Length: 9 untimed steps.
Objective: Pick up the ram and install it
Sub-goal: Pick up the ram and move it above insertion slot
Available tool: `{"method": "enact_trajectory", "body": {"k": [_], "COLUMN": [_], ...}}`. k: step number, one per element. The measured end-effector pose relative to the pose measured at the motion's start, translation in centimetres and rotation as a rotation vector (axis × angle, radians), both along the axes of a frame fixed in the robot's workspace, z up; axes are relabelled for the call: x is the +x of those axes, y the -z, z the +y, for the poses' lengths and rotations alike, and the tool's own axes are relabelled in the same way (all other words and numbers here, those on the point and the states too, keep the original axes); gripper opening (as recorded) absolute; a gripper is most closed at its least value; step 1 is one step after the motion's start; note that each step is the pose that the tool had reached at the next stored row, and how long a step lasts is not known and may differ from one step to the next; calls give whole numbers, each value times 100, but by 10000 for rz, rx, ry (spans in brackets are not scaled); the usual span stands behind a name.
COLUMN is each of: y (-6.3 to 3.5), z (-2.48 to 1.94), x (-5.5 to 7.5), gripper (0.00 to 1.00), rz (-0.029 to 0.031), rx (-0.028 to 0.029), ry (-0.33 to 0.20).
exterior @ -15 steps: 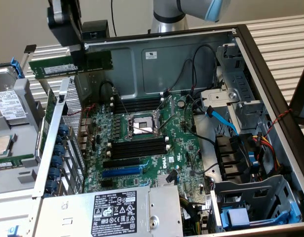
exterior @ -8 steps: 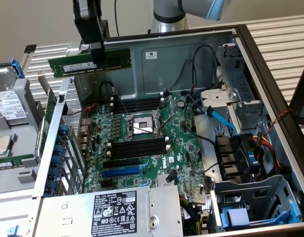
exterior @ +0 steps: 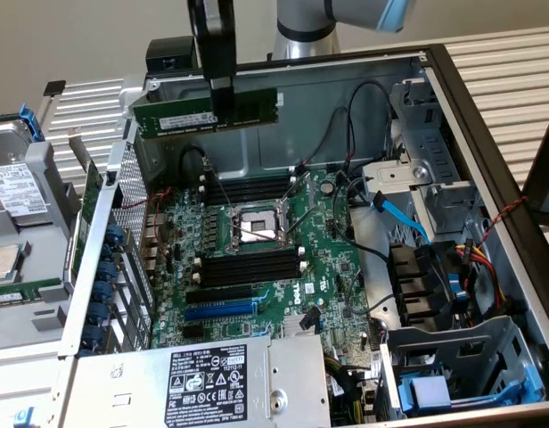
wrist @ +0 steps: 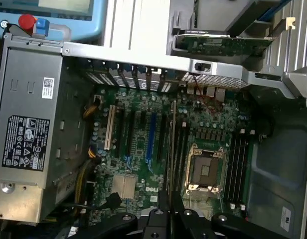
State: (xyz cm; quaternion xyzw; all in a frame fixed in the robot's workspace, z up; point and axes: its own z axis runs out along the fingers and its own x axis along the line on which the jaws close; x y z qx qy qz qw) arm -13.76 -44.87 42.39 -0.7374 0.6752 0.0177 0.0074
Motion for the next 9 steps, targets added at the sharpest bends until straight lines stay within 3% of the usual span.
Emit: {"method": "enact_trajectory", "body": {"k": [3, 9], "y": [53, 155], "z": [9, 55], "x": [132, 147], "gripper": [13, 13], "rz": [17, 43], "rx": [-1, 22], "ry": [0, 2]}}
